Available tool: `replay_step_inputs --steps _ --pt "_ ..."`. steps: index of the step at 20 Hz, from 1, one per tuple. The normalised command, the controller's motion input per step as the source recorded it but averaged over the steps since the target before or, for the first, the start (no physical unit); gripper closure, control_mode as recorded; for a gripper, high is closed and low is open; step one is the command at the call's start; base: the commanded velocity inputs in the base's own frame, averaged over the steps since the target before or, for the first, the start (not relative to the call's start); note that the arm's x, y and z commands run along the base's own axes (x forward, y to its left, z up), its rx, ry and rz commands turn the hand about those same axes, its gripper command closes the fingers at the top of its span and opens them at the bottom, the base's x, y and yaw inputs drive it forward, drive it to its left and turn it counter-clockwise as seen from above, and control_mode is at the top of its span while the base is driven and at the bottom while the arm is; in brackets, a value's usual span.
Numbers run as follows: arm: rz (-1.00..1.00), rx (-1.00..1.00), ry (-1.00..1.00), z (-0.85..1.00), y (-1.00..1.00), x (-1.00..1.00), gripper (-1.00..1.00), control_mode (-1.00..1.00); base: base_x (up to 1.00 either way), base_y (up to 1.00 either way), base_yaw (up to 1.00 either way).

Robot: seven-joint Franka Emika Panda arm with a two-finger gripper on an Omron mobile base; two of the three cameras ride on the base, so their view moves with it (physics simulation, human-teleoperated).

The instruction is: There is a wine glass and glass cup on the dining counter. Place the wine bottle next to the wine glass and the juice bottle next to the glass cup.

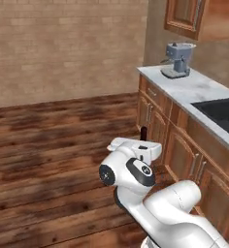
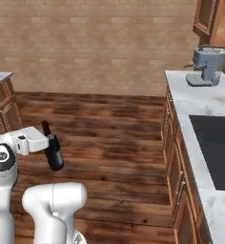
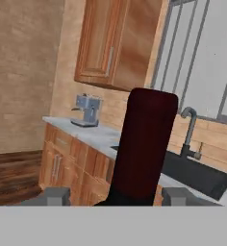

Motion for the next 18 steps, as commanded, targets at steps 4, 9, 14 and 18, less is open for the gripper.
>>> replay_step_inputs --steps 4,9,14,18 --pt "0.00 0.00 0.00 0.00 0.00 0.00 1.00 1.00 -0.03 0.00 1.00" --pt "0.00 0.00 0.00 0.00 0.00 0.00 1.00 1.00 -0.02 0.00 1.00" --pt "0.00 0.00 0.00 0.00 0.00 0.00 1.00 1.00 0.00 -0.02 1.00" --pt "0.00 0.00 0.00 0.00 0.00 0.00 1.00 1.00 0.06 -0.04 0.58"
